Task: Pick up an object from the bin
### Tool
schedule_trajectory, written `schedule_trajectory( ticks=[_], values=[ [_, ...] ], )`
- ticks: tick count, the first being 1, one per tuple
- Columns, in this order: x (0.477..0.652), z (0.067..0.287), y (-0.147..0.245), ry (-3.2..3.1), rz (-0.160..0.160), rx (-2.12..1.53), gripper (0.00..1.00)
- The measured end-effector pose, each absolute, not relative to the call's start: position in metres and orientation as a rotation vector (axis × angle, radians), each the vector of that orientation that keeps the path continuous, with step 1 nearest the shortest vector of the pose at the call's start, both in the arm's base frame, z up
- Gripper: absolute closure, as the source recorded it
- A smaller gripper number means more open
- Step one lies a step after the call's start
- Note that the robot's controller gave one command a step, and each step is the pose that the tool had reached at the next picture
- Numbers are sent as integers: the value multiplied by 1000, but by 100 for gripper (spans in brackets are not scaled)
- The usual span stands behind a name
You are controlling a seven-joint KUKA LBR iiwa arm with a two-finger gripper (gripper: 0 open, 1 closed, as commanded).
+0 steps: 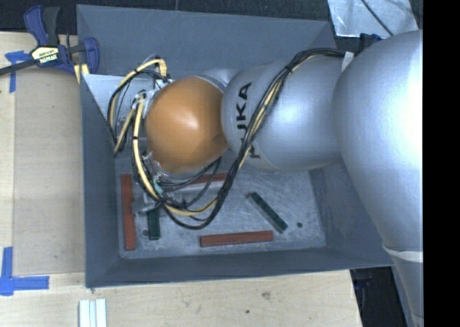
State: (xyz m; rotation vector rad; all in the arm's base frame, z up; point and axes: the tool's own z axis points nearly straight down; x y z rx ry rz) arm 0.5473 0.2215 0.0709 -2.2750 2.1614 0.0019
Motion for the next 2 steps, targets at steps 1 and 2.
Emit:
schedule_trajectory(
  ticks=[1,2],
  values=[
    [549,117,222,2163,-2,-2268,100],
    [550,125,223,2169,0,-2265,100]
  ],
)
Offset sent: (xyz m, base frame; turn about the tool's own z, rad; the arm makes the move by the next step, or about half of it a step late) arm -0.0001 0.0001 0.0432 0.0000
